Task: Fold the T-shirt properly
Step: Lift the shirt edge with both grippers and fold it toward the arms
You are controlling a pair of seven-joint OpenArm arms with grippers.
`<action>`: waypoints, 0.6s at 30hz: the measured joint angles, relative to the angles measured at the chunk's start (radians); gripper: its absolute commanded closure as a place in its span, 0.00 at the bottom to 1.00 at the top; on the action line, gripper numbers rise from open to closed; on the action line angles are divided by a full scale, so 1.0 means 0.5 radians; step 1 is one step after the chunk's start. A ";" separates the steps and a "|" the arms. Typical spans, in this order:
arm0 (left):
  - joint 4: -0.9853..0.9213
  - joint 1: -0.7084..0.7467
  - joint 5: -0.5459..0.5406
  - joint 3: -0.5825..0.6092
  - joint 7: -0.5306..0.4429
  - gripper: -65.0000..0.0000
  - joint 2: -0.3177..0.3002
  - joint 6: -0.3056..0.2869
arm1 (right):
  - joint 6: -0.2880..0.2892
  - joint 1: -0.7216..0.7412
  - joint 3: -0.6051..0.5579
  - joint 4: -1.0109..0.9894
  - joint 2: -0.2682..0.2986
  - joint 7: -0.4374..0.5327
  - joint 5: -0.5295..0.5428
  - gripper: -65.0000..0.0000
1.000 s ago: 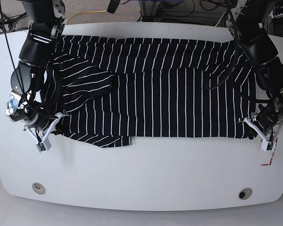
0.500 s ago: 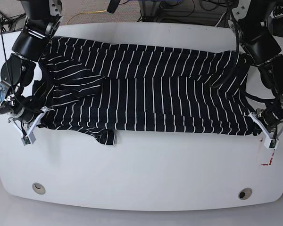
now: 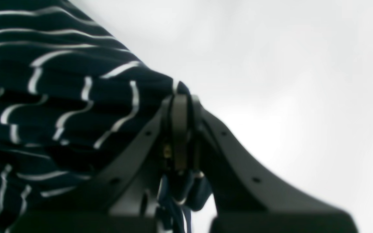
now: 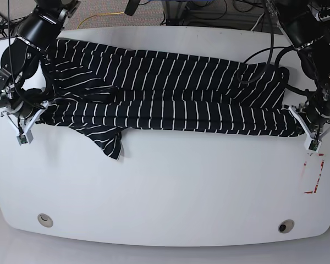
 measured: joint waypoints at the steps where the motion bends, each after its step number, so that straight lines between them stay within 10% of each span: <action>1: 0.033 0.043 -0.007 0.000 0.000 1.00 0.000 -0.002 | -0.001 -0.023 -0.001 0.000 0.003 -0.011 -0.002 1.00; 18: 0.197 0.414 0.009 -0.053 0.150 0.99 -0.041 -0.066 | -0.001 -0.501 0.001 0.352 -0.143 -0.018 -0.005 1.00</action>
